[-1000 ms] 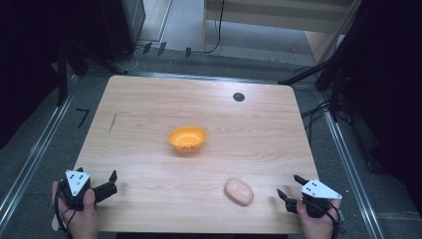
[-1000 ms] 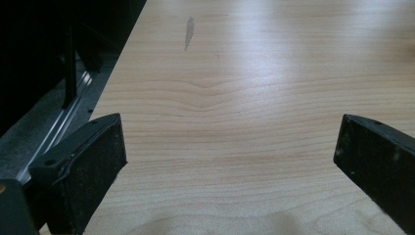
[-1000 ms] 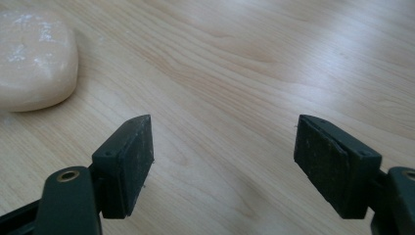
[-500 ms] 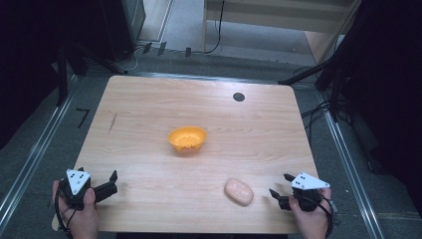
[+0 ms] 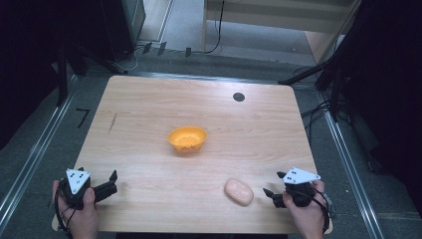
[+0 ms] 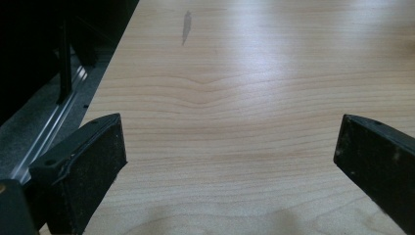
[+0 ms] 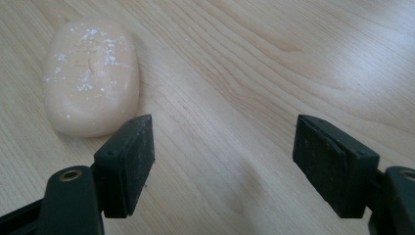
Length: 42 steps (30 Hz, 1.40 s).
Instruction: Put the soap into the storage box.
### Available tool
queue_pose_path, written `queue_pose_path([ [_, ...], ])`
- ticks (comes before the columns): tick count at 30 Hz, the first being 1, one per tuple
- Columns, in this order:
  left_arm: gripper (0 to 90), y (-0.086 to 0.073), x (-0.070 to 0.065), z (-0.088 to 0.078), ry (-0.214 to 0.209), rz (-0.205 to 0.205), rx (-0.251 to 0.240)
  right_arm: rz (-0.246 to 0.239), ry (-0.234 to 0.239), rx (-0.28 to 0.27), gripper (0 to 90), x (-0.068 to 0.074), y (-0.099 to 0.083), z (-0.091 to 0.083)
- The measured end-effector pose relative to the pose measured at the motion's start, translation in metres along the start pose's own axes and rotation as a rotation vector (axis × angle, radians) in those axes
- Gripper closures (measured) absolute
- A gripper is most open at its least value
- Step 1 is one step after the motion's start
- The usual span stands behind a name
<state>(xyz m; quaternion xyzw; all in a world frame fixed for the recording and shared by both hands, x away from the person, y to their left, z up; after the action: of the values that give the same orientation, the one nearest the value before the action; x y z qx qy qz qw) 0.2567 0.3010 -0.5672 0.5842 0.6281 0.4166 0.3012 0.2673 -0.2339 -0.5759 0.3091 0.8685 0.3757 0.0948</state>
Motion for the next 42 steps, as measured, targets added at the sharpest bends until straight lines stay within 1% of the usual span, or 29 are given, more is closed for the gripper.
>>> queue_pose_path([
  [1, 0.0, 0.000, 0.000, 0.000, 0.000, 0.002, 0.000, -0.006, 0.006, 0.010, 24.7, 0.001, 0.002, 0.002],
  [5, 0.0, 0.000, 0.000, 0.000, -0.002, 0.005, 0.000, 0.002, 0.016, 0.020, 24.7, 0.004, 0.003, 0.004],
  [8, 0.0, 0.000, 0.000, 0.000, -0.002, 0.004, -0.001, -0.004, 0.020, 0.022, 24.6, 0.004, 0.004, 0.005],
  [16, 0.0, 0.000, 0.000, 0.000, 0.000, 0.006, 0.002, 0.005, 0.051, 0.044, 23.1, 0.013, 0.009, 0.011],
  [18, 0.0, 0.000, 0.000, 0.000, 0.000, 0.009, 0.003, 0.002, 0.055, 0.043, 23.0, 0.013, 0.010, 0.011],
  [21, 0.0, 0.000, 0.000, 0.000, 0.002, 0.011, 0.004, 0.011, 0.064, 0.049, 22.6, 0.016, 0.011, 0.013],
  [24, 0.0, 0.000, 0.000, 0.000, 0.002, 0.012, 0.004, 0.005, 0.070, 0.052, 22.1, 0.018, 0.013, 0.015],
  [26, 0.0, 0.000, 0.000, 0.000, 0.002, 0.011, 0.004, 0.003, 0.080, 0.056, 20.2, 0.020, 0.014, 0.017],
  [28, 0.0, 0.000, 0.000, 0.000, 0.004, 0.011, 0.004, 0.015, 0.085, 0.059, 19.1, 0.022, 0.015, 0.018],
  [29, 0.0, 0.000, 0.000, 0.000, 0.004, 0.011, 0.004, 0.007, 0.084, 0.059, 18.7, 0.023, 0.016, 0.019],
  [32, 0.0, 0.000, 0.000, 0.000, 0.004, 0.014, 0.004, 0.013, 0.089, 0.059, 18.1, 0.025, 0.017, 0.020],
  [35, 0.0, 0.000, 0.000, 0.000, 0.005, 0.015, 0.003, 0.006, 0.097, 0.061, 17.4, 0.027, 0.019, 0.024],
  [42, 0.0, 0.000, 0.000, 0.001, 0.004, 0.009, 0.002, -0.001, 0.121, 0.083, 16.8, 0.036, 0.023, 0.030],
])
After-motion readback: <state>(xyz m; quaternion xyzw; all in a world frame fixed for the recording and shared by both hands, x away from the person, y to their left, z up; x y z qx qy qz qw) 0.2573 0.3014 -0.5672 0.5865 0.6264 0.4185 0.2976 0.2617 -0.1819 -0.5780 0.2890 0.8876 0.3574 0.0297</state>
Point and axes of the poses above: each handheld gripper's, and its own axes: z roughly forward along the jaws, y roughly out of its top, x roughly to its left, the point moved 9 cm from there along z, roughly forward along the jaws, and after that the axes turned 9 degrees about y, right-handed, at the moved point
